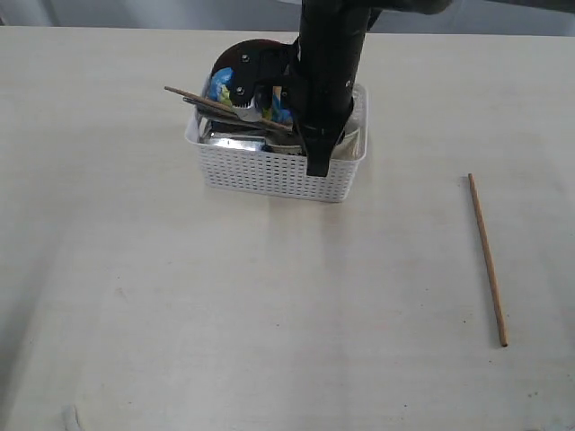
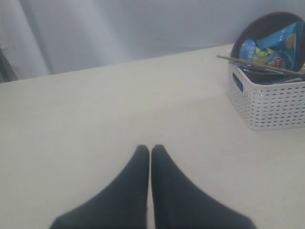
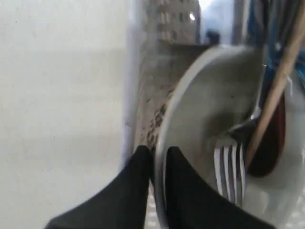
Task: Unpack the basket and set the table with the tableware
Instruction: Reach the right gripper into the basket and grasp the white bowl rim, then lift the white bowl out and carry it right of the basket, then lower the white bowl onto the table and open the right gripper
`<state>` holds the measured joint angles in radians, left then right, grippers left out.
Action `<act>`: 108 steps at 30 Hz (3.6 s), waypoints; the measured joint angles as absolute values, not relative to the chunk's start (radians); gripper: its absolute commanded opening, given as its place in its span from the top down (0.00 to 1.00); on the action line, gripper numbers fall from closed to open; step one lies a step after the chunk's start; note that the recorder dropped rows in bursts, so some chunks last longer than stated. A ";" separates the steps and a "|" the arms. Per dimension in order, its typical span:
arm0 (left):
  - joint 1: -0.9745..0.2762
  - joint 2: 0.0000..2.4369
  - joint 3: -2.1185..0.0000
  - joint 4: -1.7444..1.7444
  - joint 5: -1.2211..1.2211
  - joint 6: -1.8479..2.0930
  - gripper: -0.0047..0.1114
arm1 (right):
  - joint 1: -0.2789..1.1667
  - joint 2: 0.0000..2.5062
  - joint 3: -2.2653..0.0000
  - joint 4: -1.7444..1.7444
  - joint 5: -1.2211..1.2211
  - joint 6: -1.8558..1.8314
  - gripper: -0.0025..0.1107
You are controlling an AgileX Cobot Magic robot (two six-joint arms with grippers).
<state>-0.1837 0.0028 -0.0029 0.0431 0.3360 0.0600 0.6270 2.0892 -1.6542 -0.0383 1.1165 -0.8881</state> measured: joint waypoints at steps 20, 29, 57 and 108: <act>-0.184 0.003 -0.003 0.043 0.336 0.060 0.95 | 0.625 2.029 -1.714 -0.093 1.219 -0.896 0.98; -0.184 0.003 -0.003 0.043 0.336 0.060 0.95 | 0.625 2.026 -1.714 -0.137 1.224 -0.879 0.98; -0.184 0.003 -0.003 0.043 0.336 0.060 0.95 | 0.625 1.957 -1.563 -0.597 1.223 -0.576 0.98; -0.184 0.003 -0.003 0.043 0.336 0.060 0.95 | 0.577 1.578 -0.808 -0.011 0.737 -0.404 0.98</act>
<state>-0.1837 0.0028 -0.0029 0.0431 0.3360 0.0600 0.5775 1.5783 -0.8078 -0.0114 0.7371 -0.4043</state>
